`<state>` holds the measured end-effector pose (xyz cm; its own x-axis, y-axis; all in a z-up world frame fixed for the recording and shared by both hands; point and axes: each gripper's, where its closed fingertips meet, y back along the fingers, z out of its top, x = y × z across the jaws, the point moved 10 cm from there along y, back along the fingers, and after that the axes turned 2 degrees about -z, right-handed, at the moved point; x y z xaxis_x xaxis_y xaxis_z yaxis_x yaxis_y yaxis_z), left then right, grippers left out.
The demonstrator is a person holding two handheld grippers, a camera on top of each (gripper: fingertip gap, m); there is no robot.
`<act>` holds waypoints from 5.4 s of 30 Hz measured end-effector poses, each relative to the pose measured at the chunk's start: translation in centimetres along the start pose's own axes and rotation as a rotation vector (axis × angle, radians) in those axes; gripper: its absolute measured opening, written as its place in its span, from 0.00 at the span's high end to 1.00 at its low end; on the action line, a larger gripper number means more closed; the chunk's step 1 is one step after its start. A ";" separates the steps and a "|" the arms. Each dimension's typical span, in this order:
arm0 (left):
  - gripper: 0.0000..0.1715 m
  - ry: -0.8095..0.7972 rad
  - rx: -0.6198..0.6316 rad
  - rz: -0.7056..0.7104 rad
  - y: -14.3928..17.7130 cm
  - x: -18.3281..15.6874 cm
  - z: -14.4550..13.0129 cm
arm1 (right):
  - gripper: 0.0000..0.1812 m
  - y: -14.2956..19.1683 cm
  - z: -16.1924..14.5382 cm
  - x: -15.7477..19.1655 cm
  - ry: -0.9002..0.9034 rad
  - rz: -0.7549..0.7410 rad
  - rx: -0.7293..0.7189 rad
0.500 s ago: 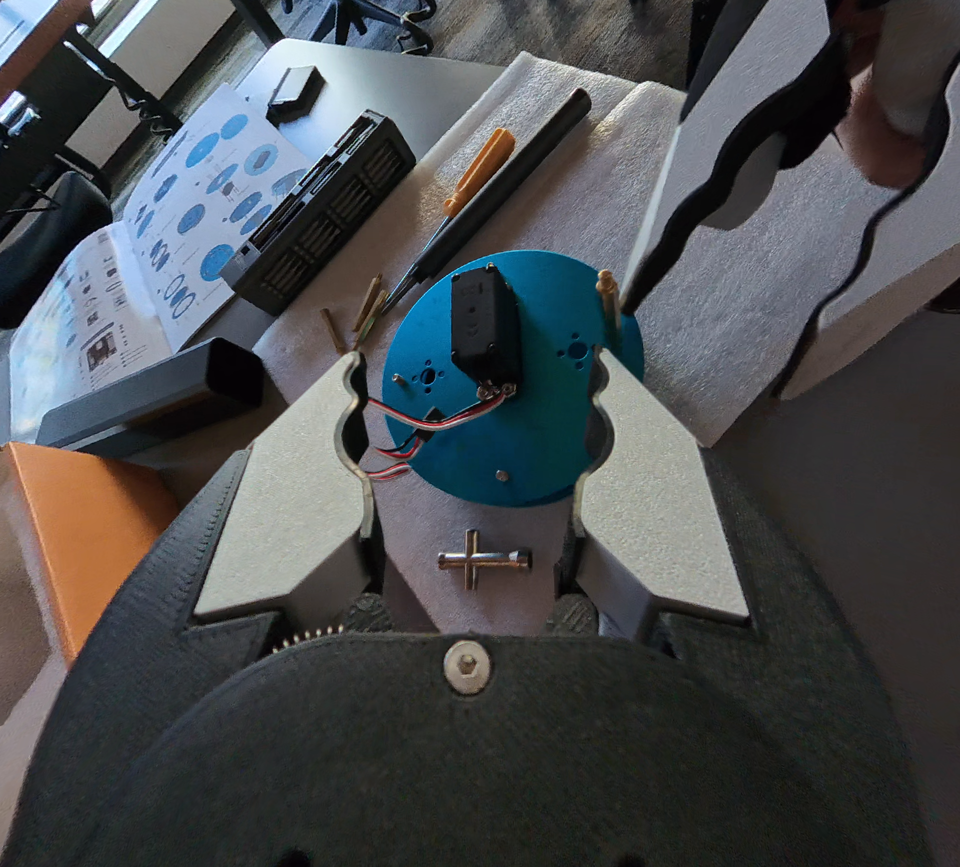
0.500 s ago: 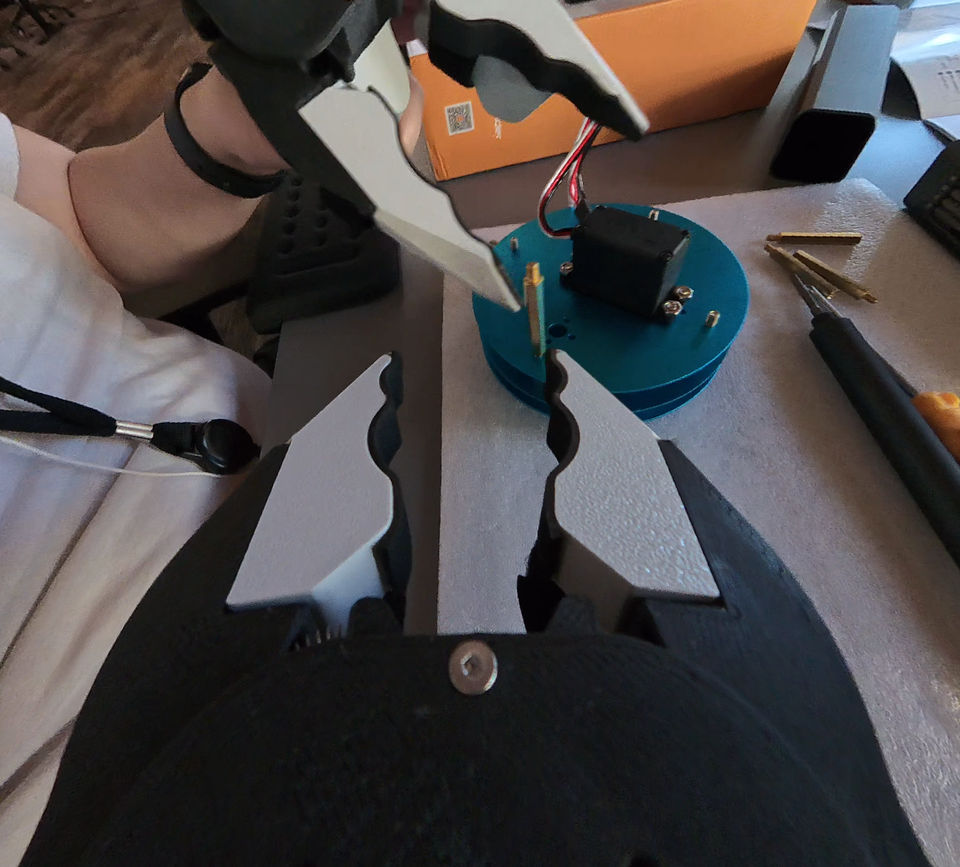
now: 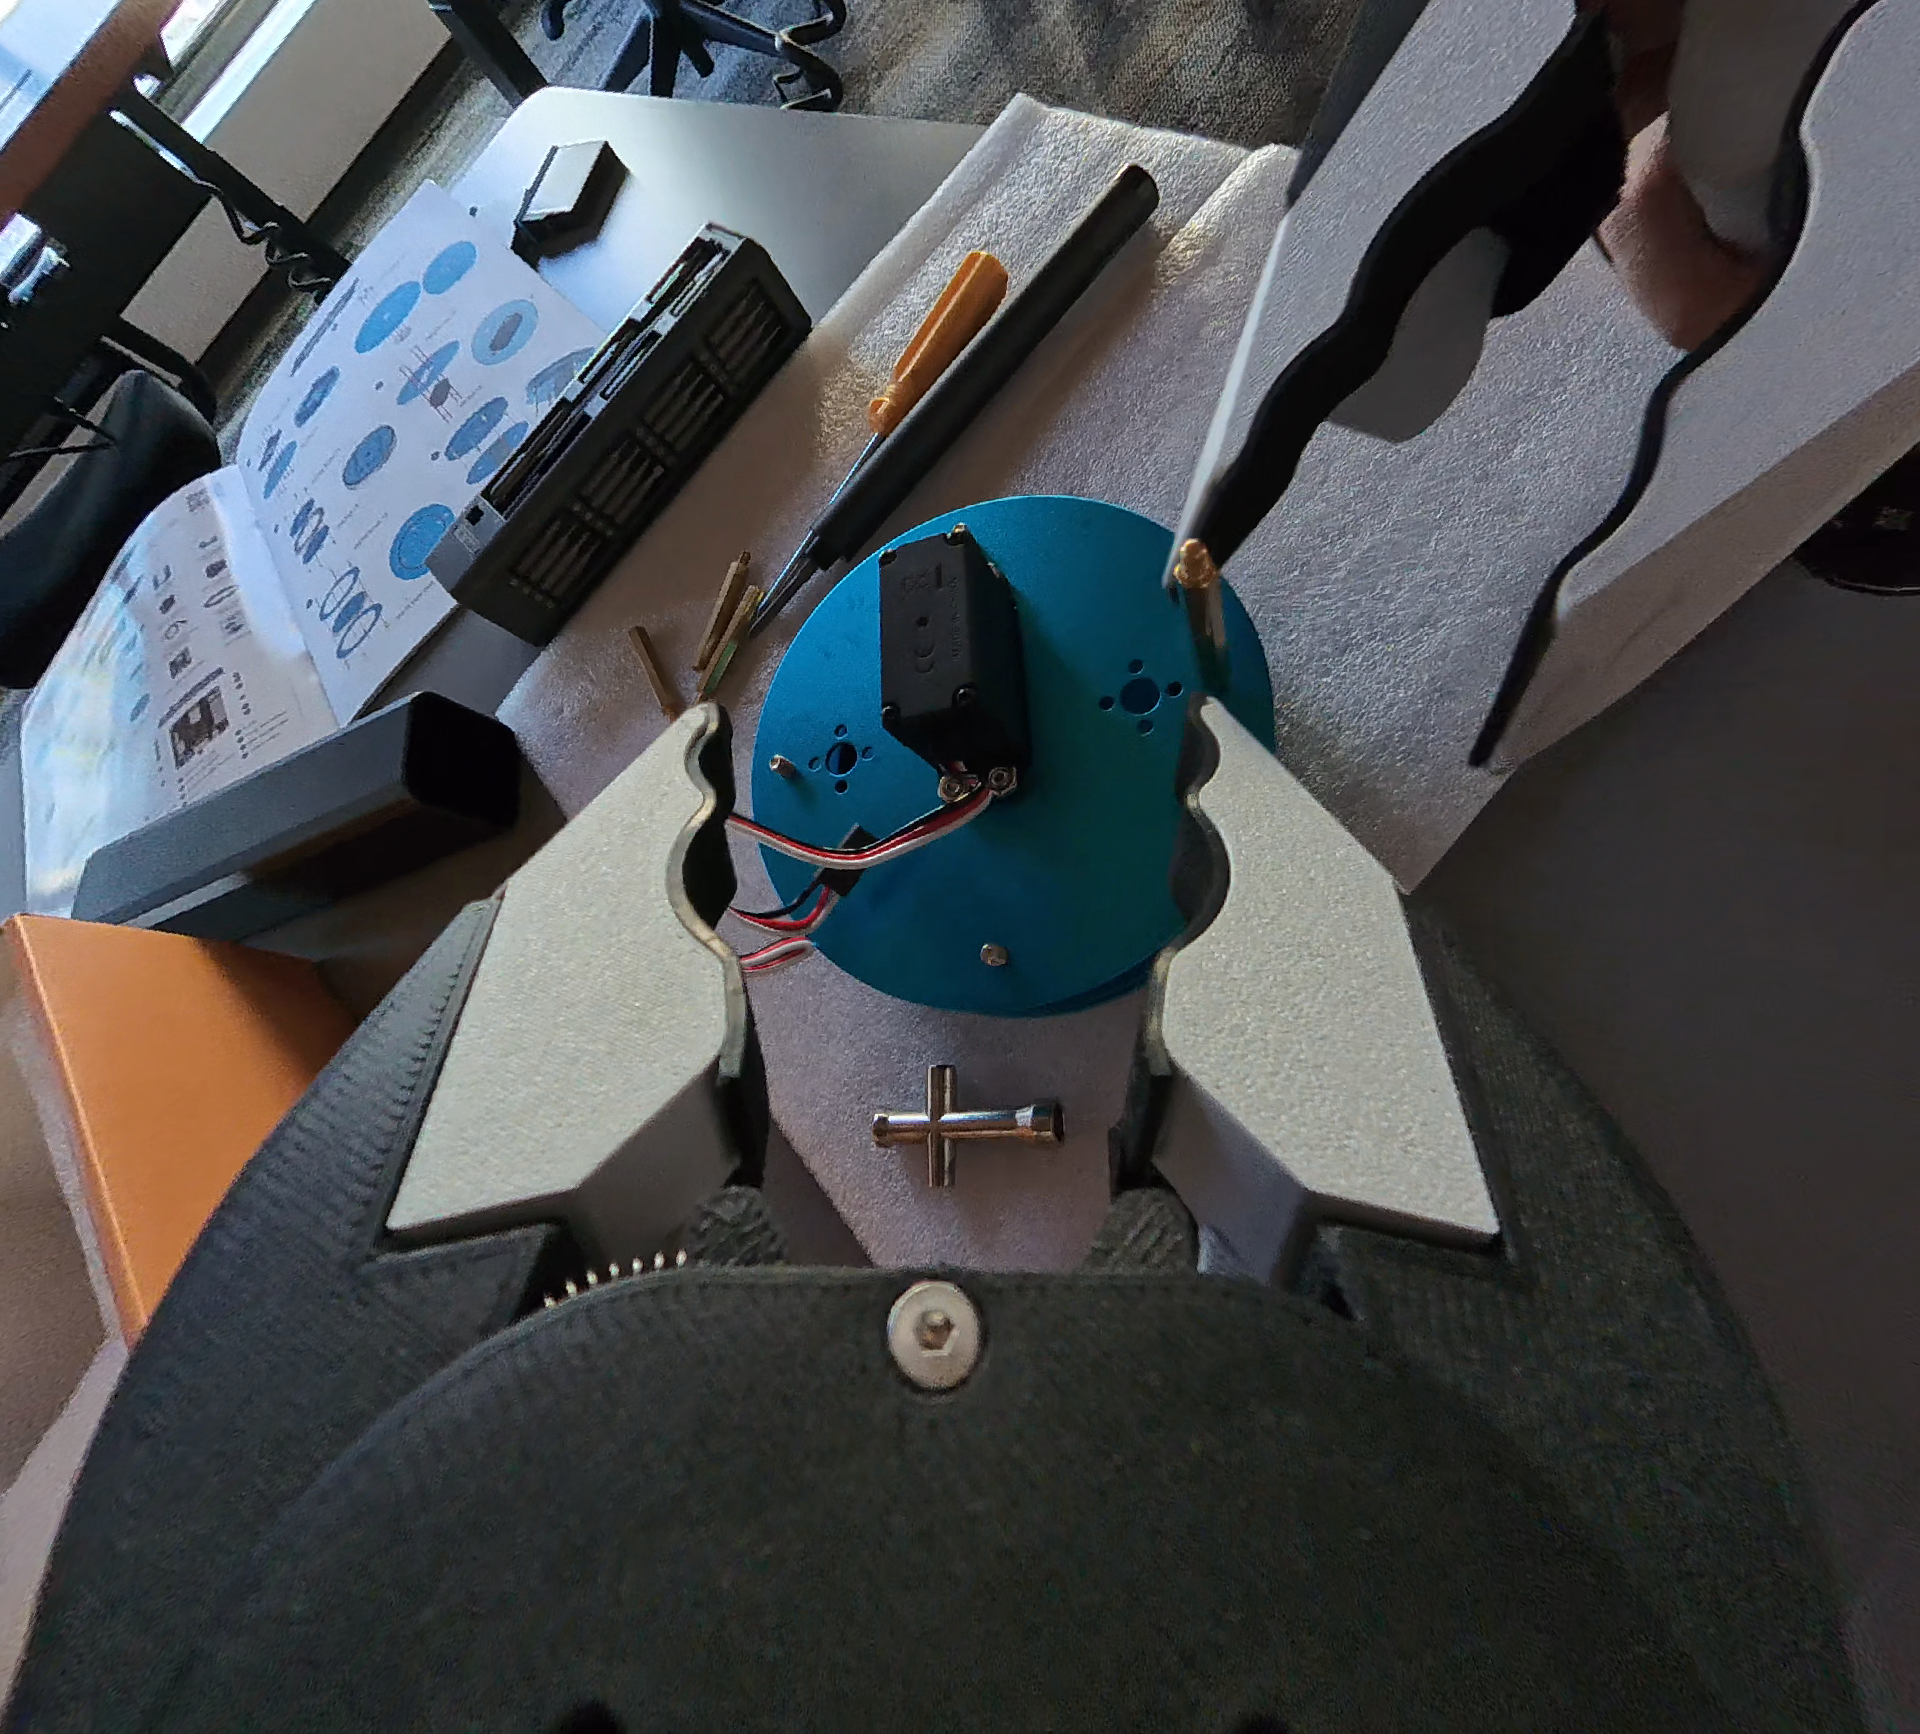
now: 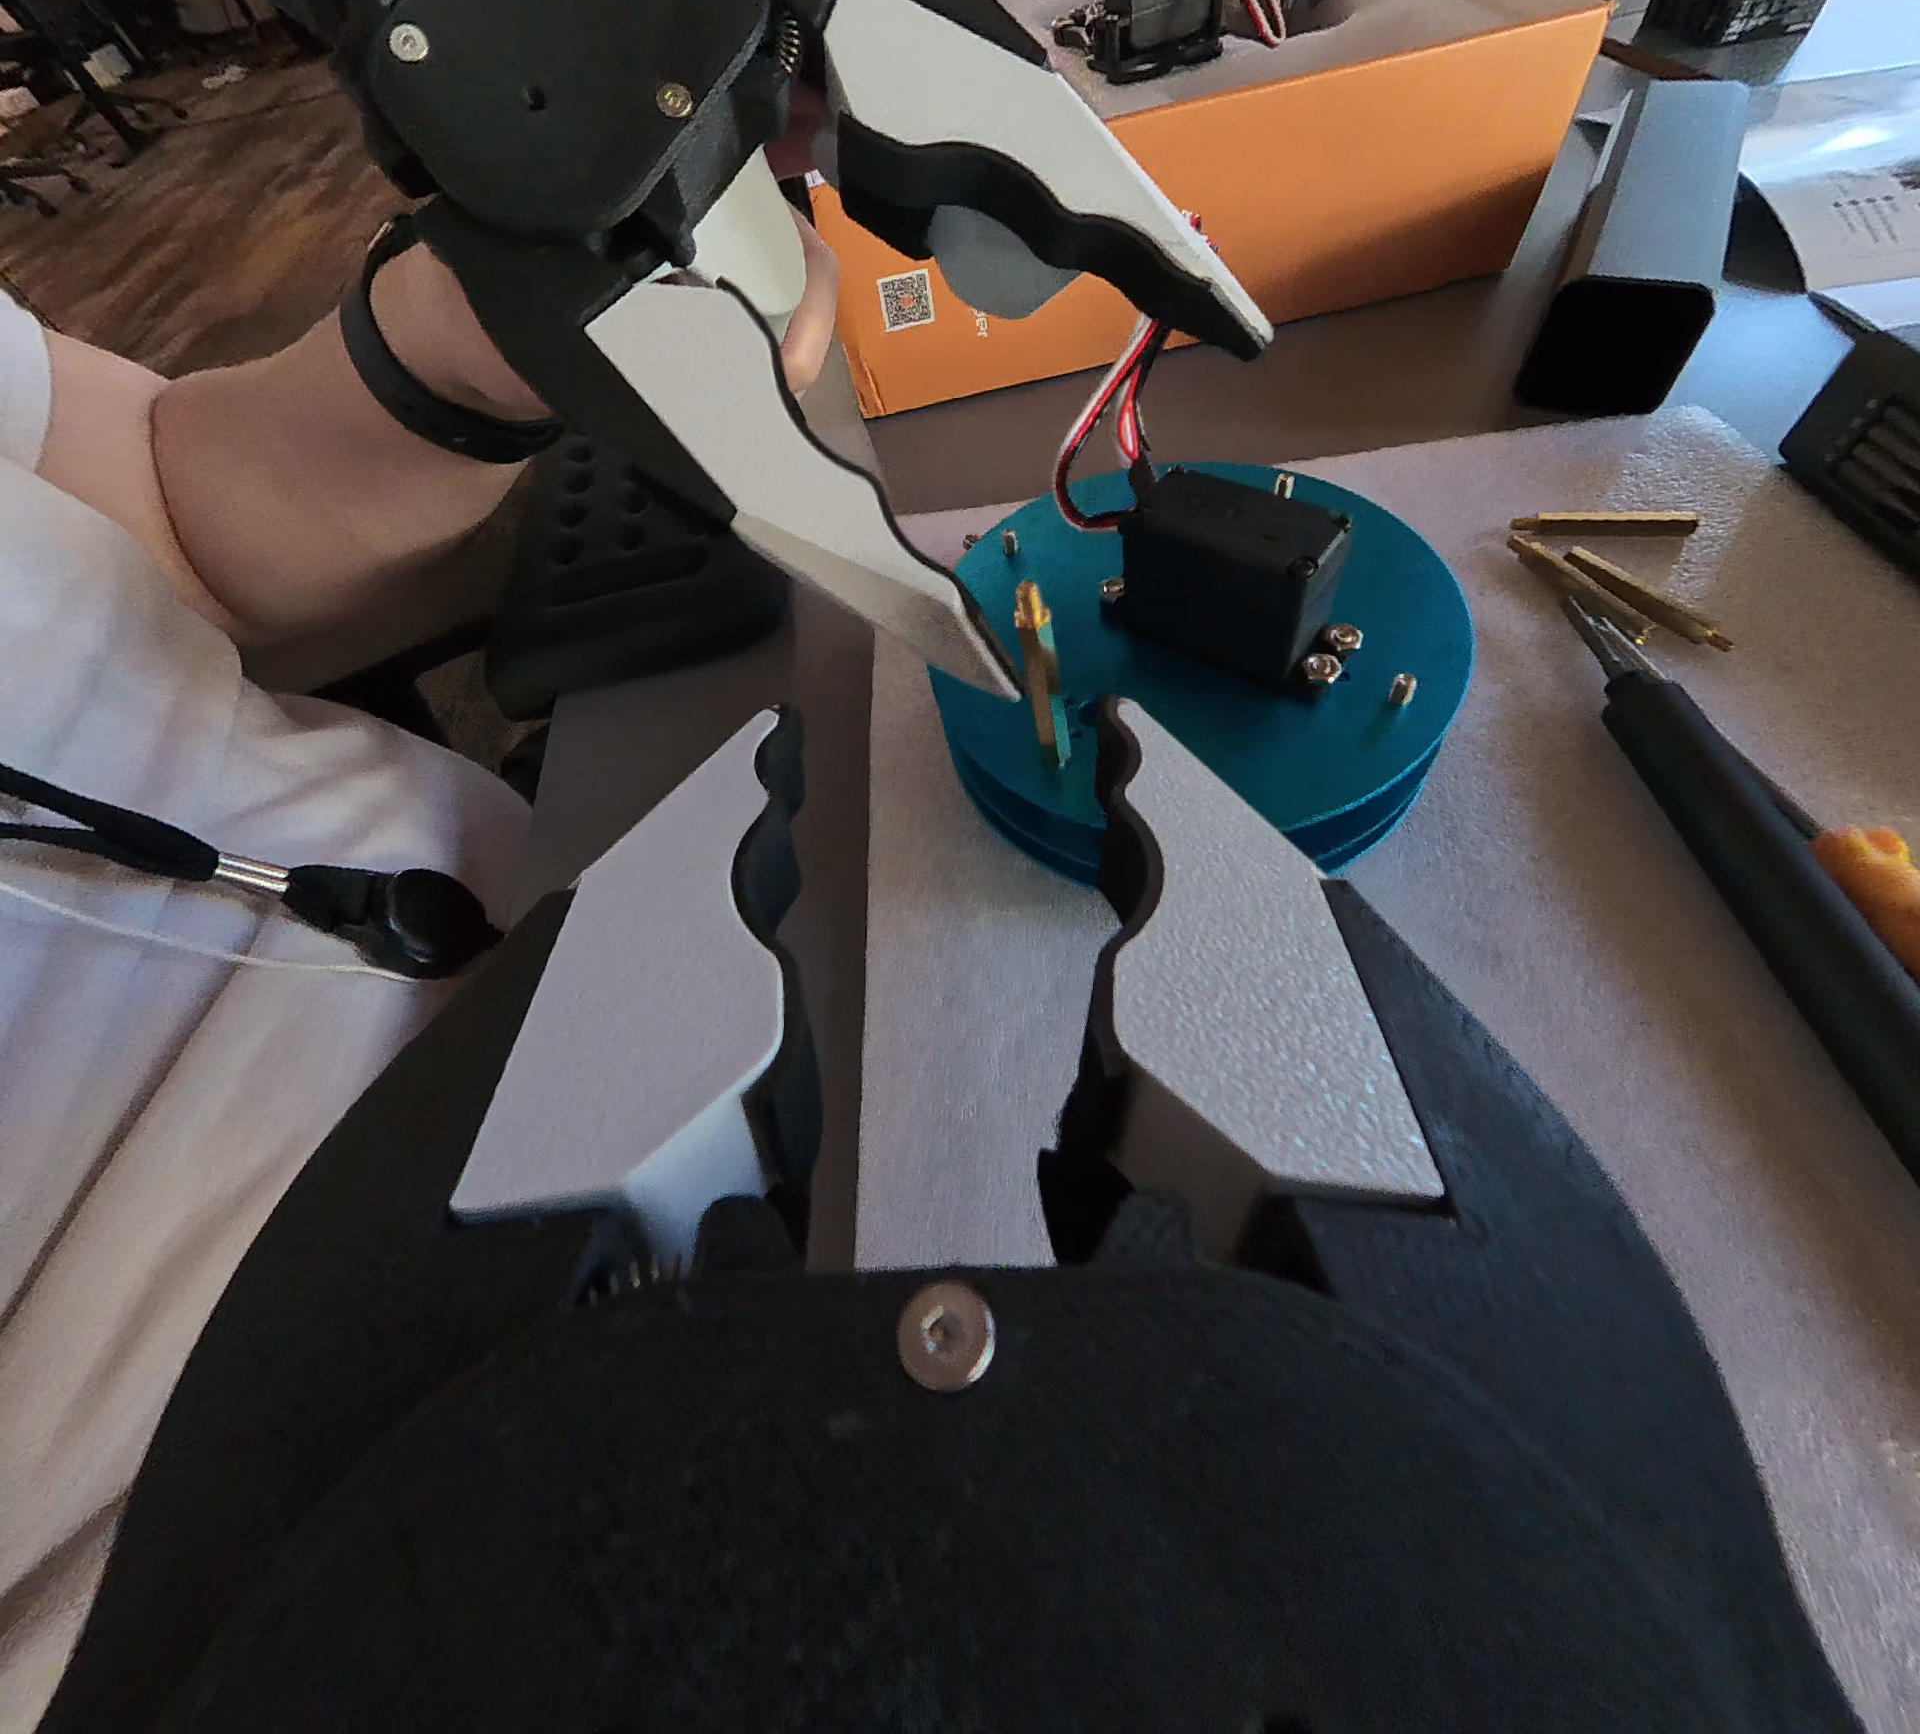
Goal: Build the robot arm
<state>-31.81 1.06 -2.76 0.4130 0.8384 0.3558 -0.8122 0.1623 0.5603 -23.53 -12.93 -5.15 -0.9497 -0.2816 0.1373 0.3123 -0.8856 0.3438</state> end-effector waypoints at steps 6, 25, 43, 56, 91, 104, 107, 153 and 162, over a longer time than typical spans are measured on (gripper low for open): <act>0.52 -0.005 0.016 0.035 -0.3 0.2 0.0 | 0.69 -0.5 -0.1 0.5 0.017 0.017 0.036; 0.47 0.107 -0.014 -0.146 -0.6 0.4 -0.8 | 0.68 -0.2 -0.3 0.4 -0.007 0.008 -0.012; 0.46 0.077 0.000 -0.100 -1.3 0.7 -0.1 | 0.68 -0.1 -0.2 0.6 -0.001 0.008 0.033; 0.48 0.069 0.012 -0.059 -0.8 1.4 -0.6 | 0.71 0.0 -0.5 0.6 -0.013 0.001 0.072; 0.46 0.030 0.002 -0.049 -0.8 1.5 -0.5 | 0.71 0.3 -0.6 0.7 -0.042 0.008 0.040; 0.47 0.069 -0.019 -0.066 -0.4 2.0 -0.9 | 0.70 0.6 -0.4 0.7 -0.044 -0.019 0.027; 0.46 0.049 -0.064 -0.118 -0.3 0.9 0.1 | 0.67 0.0 -0.1 0.4 -0.049 -0.017 0.000; 0.52 0.211 -0.196 0.008 8.4 1.6 -5.7 | 0.97 -6.1 7.6 -0.1 0.676 0.210 1.139; 0.52 0.239 -0.180 -0.002 7.8 1.6 -6.0 | 0.97 -5.8 7.6 -0.4 0.273 -0.038 1.142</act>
<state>-39.95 6.75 -2.35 0.3237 0.9331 0.1567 -0.8801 0.2361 0.4119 -24.79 -4.90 -0.14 -0.8893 -0.4549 -0.0466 -0.0066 -0.0892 0.9960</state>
